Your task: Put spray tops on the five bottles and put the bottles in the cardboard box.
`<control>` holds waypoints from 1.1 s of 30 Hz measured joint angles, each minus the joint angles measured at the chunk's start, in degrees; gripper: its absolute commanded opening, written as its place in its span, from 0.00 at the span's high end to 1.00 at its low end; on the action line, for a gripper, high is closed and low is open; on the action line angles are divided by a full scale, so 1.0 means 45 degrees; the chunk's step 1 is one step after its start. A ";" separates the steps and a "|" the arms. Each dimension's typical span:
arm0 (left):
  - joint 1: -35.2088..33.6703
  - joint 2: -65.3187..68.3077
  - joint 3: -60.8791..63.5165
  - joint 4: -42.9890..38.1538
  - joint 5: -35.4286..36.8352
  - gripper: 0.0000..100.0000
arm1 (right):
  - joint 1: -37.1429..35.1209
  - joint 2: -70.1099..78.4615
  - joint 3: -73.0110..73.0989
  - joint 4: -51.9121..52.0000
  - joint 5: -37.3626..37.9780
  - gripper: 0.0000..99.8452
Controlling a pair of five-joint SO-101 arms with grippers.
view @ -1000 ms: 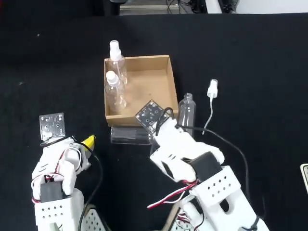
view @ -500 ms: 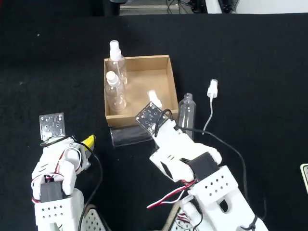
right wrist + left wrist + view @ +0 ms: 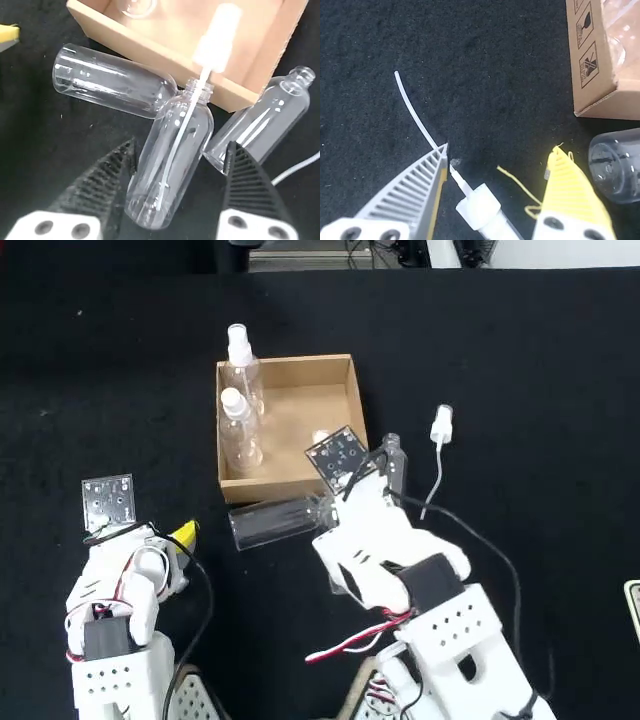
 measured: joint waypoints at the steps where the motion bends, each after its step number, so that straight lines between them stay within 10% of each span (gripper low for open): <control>1: 0.0000 0.0000 0.0000 0.0000 0.0000 0.71 | 0.0000 0.0000 0.0234 -0.0293 -0.0078 0.74; 33: 0.0000 0.0000 0.0000 0.0000 0.0000 0.71 | 0.0000 0.5372 -0.0860 -0.2110 -0.1387 0.74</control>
